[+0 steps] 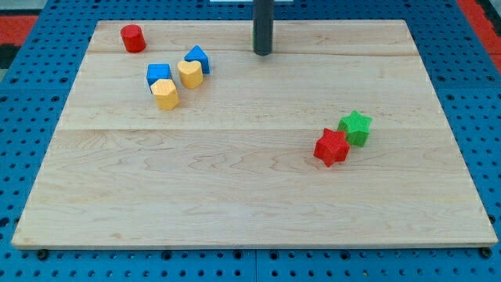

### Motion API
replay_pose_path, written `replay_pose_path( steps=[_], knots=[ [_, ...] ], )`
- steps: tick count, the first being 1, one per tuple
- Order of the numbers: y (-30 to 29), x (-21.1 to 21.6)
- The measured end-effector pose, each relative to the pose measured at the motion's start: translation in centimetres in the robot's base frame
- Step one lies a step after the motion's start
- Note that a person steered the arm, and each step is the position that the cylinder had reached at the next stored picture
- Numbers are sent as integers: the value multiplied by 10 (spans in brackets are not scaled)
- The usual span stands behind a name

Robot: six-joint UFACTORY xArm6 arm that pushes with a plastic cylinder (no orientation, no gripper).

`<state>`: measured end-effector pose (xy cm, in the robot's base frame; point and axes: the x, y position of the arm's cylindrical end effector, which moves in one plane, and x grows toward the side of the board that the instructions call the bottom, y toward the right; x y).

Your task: Move yellow hexagon to the top right

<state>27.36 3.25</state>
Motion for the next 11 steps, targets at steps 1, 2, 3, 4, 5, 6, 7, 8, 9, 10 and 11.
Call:
replay_pose_path(
  steps=[1,2,3,4,5,6,7,8,9,10,11],
  knots=[
    [29,-24],
    [19,-44],
    [-3,-24],
    [-6,-19],
    [6,-19],
    [6,-18],
    [6,22],
    [-17,113],
    [-103,164],
    [-199,165],
    [-205,142]
  ],
)
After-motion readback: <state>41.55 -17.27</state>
